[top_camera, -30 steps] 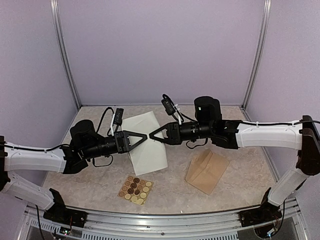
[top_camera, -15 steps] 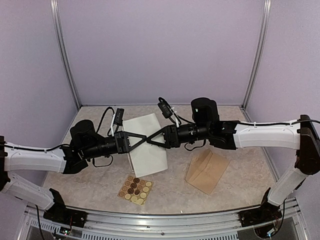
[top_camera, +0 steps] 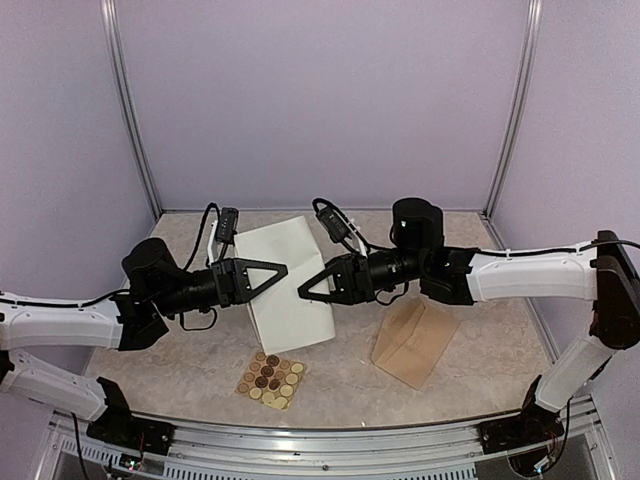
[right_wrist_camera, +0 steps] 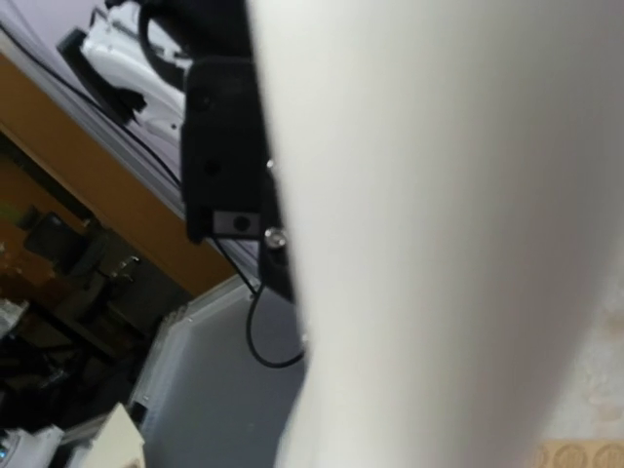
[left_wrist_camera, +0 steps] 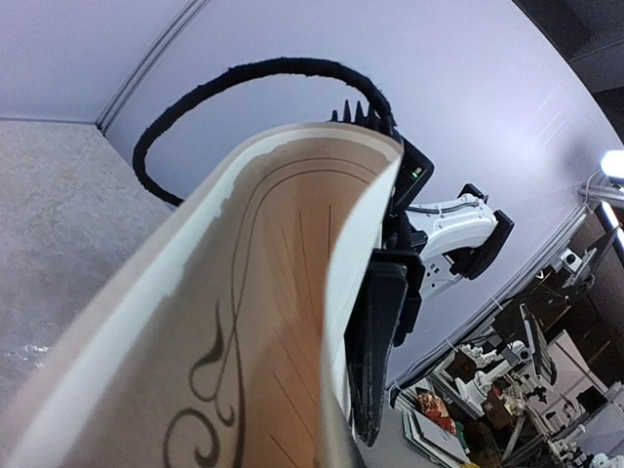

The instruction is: Place the letter into the envelope and seal it

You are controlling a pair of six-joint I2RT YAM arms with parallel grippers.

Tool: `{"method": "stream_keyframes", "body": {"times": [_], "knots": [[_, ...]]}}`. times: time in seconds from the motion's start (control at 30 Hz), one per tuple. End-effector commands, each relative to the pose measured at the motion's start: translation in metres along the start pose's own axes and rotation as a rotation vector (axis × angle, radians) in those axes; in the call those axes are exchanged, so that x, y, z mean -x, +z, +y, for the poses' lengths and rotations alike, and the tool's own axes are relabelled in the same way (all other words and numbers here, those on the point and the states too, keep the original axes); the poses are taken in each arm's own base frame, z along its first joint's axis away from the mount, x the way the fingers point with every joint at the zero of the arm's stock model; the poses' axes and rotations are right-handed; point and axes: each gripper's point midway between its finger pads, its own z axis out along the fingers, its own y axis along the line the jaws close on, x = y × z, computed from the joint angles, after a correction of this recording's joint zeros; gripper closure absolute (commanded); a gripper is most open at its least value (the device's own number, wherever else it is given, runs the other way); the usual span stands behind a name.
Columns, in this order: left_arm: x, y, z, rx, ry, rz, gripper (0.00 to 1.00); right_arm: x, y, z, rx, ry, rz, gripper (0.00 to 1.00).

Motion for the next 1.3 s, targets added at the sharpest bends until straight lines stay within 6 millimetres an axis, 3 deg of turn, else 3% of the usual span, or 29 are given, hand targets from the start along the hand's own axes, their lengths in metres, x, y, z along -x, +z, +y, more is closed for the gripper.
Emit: {"method": "stream_keyframes", "body": {"times": [0.0,0.1,0.3,0.43,0.53,0.6,0.8,0.9,1.07,1.27], "knots": [[0.004,-0.005,-0.006,-0.015,0.035,-0.028,1.00,-0.001,0.002,0.007,0.029,-0.008,-0.008,0.82],[0.009,-0.010,0.002,0.050,0.060,-0.070,1.00,0.001,0.003,-0.008,-0.064,0.019,-0.017,0.89],[0.019,-0.023,0.021,0.219,0.121,-0.134,0.99,-0.003,0.005,-0.063,-0.405,0.124,0.011,0.97],[0.017,-0.029,0.034,0.309,0.119,-0.130,0.99,-0.001,0.008,-0.069,-0.427,0.153,-0.011,0.95],[0.015,-0.031,0.039,0.326,0.103,-0.127,0.98,0.004,0.012,-0.061,-0.387,0.140,-0.016,0.85],[0.016,-0.031,0.037,0.314,0.096,-0.133,0.98,0.007,0.010,-0.053,-0.349,0.113,-0.023,0.71],[0.010,-0.020,0.007,0.133,0.082,-0.084,0.98,0.013,0.000,-0.022,-0.138,0.038,-0.054,0.41],[0.008,-0.016,0.001,0.091,0.072,-0.070,0.98,0.019,0.001,-0.025,-0.151,0.037,-0.064,0.31],[0.012,-0.020,0.023,0.210,0.050,-0.109,0.98,0.027,0.008,-0.040,-0.264,0.034,-0.079,0.27],[0.016,-0.023,0.026,0.231,0.037,-0.136,0.97,0.028,0.020,-0.047,-0.343,0.029,-0.068,0.29]]}}
